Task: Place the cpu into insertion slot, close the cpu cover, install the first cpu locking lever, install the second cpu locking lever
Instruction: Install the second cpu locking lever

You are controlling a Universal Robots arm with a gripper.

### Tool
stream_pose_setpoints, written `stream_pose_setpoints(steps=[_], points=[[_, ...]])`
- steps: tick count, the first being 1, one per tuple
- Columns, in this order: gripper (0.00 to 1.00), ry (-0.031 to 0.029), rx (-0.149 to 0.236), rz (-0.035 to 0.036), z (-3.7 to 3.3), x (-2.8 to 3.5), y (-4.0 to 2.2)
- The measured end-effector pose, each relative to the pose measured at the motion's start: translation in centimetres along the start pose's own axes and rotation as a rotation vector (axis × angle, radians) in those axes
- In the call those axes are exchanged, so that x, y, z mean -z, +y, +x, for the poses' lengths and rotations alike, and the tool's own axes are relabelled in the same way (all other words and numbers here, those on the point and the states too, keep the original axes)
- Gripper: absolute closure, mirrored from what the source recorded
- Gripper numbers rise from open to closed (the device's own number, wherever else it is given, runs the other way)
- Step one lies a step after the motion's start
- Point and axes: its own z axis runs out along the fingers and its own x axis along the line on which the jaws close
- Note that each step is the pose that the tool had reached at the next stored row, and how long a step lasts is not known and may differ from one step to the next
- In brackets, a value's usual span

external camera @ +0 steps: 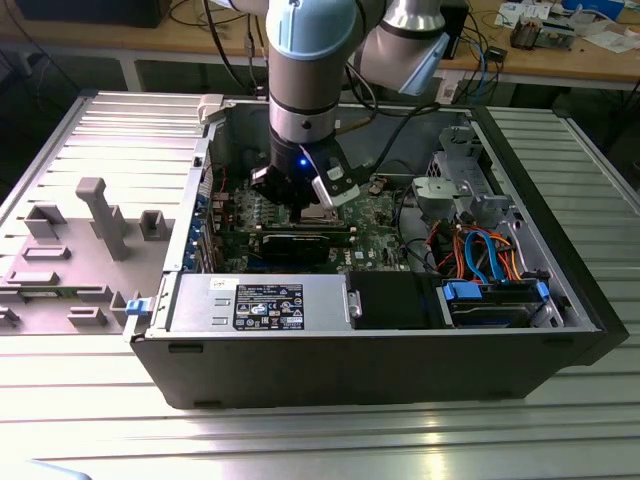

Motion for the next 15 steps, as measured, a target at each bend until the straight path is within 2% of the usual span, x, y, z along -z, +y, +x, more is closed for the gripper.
stream_pose_setpoints(steps=[4,15], points=[[0.89,-0.0004,0.000,-0.0051,0.00,-0.03,0.00],[0.89,-0.0004,0.000,-0.0072,0.00,-0.02,-0.01]])
